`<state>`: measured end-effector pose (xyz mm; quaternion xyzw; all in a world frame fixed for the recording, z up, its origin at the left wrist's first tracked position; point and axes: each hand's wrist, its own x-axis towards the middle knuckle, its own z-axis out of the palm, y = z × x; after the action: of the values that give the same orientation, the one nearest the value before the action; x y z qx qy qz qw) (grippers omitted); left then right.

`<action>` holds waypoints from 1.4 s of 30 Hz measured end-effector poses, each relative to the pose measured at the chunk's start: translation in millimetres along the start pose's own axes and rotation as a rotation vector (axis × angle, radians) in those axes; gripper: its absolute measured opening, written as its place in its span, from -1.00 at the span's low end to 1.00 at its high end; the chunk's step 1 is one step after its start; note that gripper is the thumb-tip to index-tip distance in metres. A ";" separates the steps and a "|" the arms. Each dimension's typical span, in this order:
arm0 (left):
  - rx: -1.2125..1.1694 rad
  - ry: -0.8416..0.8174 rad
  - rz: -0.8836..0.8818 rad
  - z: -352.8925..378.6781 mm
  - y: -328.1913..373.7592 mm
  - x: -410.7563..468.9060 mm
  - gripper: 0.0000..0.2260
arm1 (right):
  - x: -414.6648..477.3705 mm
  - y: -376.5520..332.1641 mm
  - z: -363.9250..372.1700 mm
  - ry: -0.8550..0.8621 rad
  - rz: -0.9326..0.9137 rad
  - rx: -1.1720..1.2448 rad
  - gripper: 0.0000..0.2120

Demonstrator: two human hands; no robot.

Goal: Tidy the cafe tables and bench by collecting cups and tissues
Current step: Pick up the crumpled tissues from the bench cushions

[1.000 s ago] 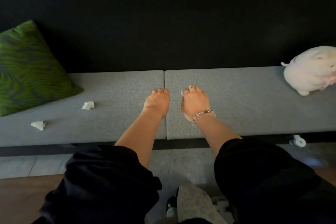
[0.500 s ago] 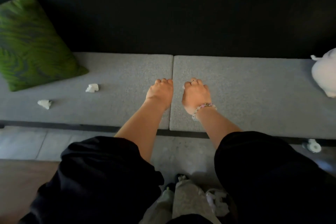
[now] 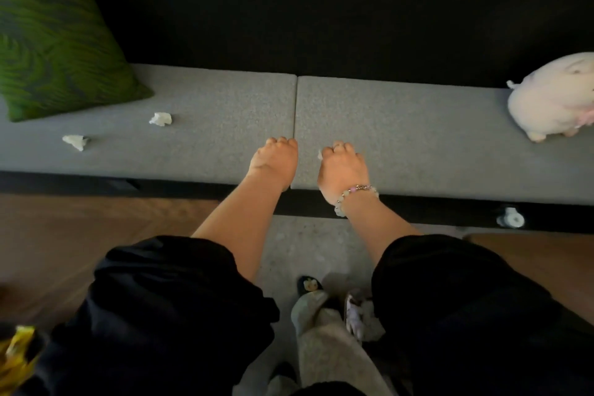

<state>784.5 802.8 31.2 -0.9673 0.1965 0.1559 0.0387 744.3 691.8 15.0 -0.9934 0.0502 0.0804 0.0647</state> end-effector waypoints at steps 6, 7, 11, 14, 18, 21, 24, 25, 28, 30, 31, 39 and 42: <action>-0.010 0.010 -0.029 21.0 3.0 -88.7 -0.57 | -88.8 -22.4 11.0 0.000 -0.036 0.007 -0.62; -0.004 0.011 -0.026 23.2 6.3 -99.9 -0.58 | -99.9 -22.6 11.5 0.007 -0.031 0.013 -0.62; 0.012 0.004 -0.001 27.6 27.4 -129.0 -0.58 | -135.1 -13.9 13.6 0.030 0.001 0.048 -0.63; 0.024 -0.004 0.046 32.1 50.4 -139.3 -0.57 | -155.1 -1.5 18.9 0.033 0.042 0.054 -0.64; 0.023 -0.032 0.106 44.8 81.6 -141.0 -0.57 | -173.0 21.0 31.9 0.025 0.110 0.058 -0.66; 0.018 -0.077 0.128 62.3 104.8 -135.9 -0.55 | -184.0 41.4 45.5 -0.019 0.147 0.080 -0.66; 0.001 -0.155 0.150 90.5 130.4 -125.4 -0.51 | -190.6 68.9 70.0 -0.109 0.189 0.086 -0.62; -0.006 -0.185 0.170 103.0 139.2 -121.8 -0.52 | -192.5 79.2 81.2 -0.138 0.204 0.088 -0.61; -0.036 -0.280 0.203 148.1 161.2 -113.9 -0.57 | -198.3 107.4 122.1 -0.208 0.254 0.102 -0.62; -0.062 -0.316 0.229 185.5 173.6 -106.2 -0.60 | -201.1 122.5 155.2 -0.262 0.289 0.107 -0.63; -0.078 -0.329 0.237 205.7 179.8 -102.3 -0.62 | -202.0 129.4 174.2 -0.292 0.301 0.108 -0.63; -0.401 -0.424 0.189 386.5 217.4 -68.4 -0.73 | -218.7 176.8 338.8 -0.514 0.391 0.146 -0.56; -0.442 -0.484 0.186 443.8 227.8 -55.9 -0.68 | -218.6 188.5 392.0 -0.600 0.451 0.184 -0.57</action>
<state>519.3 674.2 -375.1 -0.8651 0.2306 0.4225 -0.1409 448.8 578.9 -355.1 -0.8797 0.2531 0.3751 0.1460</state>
